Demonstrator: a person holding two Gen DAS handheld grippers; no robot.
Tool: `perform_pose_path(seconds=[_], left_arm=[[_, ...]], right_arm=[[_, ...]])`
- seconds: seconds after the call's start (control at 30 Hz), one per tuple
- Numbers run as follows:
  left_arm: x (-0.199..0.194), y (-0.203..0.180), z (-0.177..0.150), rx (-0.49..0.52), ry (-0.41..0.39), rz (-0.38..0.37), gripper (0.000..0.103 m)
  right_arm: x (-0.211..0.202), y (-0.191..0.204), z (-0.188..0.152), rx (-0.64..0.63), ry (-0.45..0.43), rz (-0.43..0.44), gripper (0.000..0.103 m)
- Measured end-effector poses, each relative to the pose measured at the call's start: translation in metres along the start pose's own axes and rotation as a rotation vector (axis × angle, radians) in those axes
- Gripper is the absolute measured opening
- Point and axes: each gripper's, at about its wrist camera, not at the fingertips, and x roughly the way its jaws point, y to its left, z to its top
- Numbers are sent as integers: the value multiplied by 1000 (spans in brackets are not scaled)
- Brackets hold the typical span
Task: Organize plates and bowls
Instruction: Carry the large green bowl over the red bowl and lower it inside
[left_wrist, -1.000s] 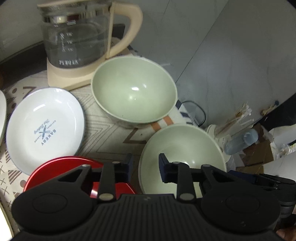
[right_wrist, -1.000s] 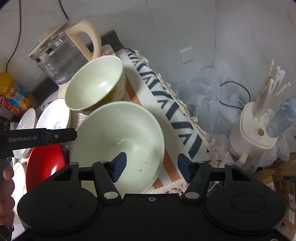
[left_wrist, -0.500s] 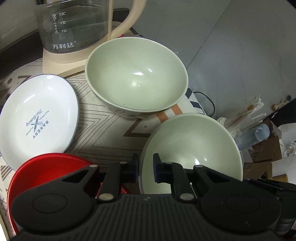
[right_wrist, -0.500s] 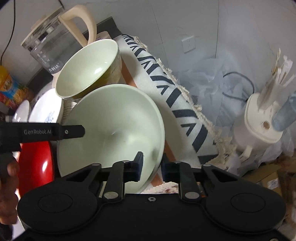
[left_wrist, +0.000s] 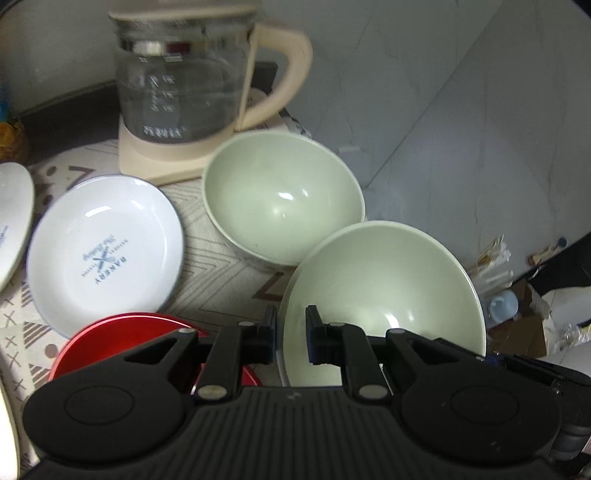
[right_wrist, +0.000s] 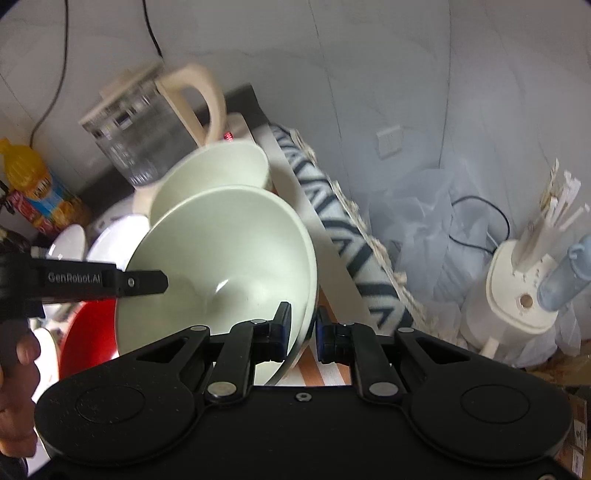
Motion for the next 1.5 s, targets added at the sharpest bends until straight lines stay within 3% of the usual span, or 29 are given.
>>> perform_pose_path(seconds=[0.47,1.13,1.5], left_arm=[[-58,36,2,-133,-120,26,14],[-110,108,-36,-338,-204,150,14],[-117,137,-66,-438,-183,188,14]], right_arm=[[-20,45,28,-132,-108,82,14],[-12,133,21,-319,-68,223,14],[-3,165,7,-400,-10,271,14]])
